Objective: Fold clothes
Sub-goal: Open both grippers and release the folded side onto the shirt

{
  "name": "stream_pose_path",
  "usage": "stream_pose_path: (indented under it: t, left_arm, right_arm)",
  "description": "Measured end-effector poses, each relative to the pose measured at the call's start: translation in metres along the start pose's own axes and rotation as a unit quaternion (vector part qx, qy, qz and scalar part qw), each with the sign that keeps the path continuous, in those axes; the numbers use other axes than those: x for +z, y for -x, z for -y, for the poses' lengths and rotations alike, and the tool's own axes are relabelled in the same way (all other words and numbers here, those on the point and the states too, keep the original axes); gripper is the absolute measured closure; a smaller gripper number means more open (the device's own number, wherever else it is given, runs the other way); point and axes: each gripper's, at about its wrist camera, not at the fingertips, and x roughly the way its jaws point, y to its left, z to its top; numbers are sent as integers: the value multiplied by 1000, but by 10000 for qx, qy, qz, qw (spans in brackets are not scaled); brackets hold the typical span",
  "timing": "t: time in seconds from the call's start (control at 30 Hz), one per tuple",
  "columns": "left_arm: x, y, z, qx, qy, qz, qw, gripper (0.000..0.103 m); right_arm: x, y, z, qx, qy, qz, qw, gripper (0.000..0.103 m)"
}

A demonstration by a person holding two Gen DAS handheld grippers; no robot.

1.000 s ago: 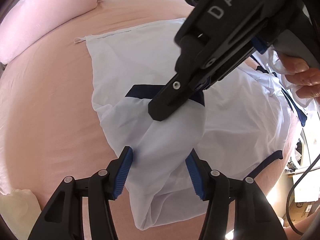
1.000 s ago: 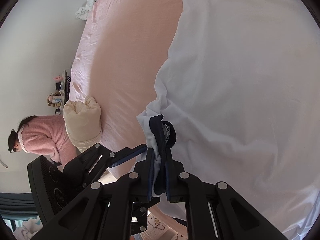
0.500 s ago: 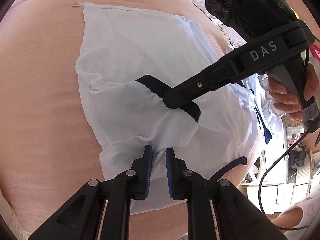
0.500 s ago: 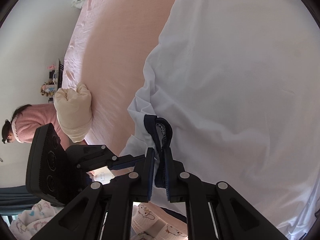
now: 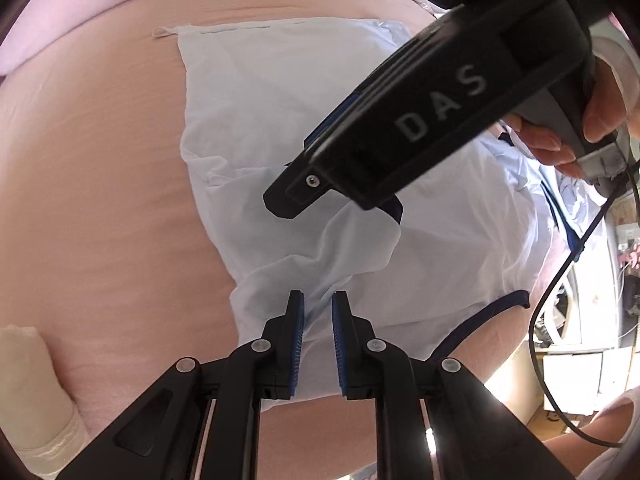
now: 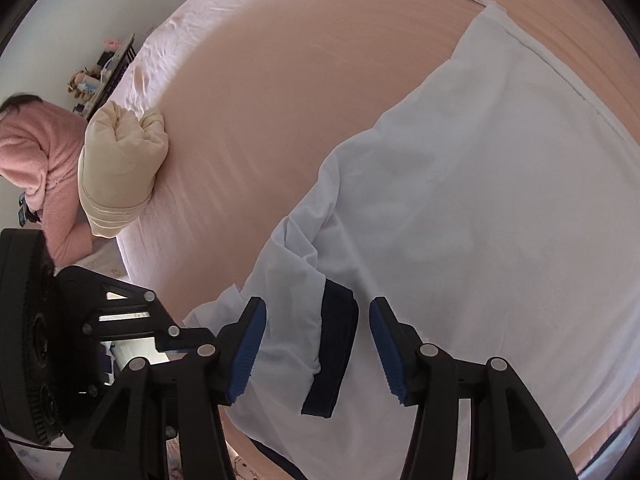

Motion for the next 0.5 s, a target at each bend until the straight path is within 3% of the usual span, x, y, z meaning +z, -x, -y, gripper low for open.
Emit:
stream_pose_path:
  t: [0.13, 0.33, 0.43, 0.5]
  left_arm:
    - [-1, 10, 3, 249, -312, -150, 9991, 87]
    - [-2, 4, -12, 74, -183, -607, 9980, 81]
    - [-4, 2, -10, 227, -371, -700, 9966, 71]
    - [-7, 1, -5, 432, -557, -724, 9949, 56]
  right_arm:
    - [8, -3, -10, -101, 314, -86, 9994, 50]
    - [17, -13, -17, -172, 604, -237, 9977, 50]
    - [18, -21, -15, -151, 587, -357, 9975, 50]
    - [17, -23, -13, -87, 532, -381, 9978, 50]
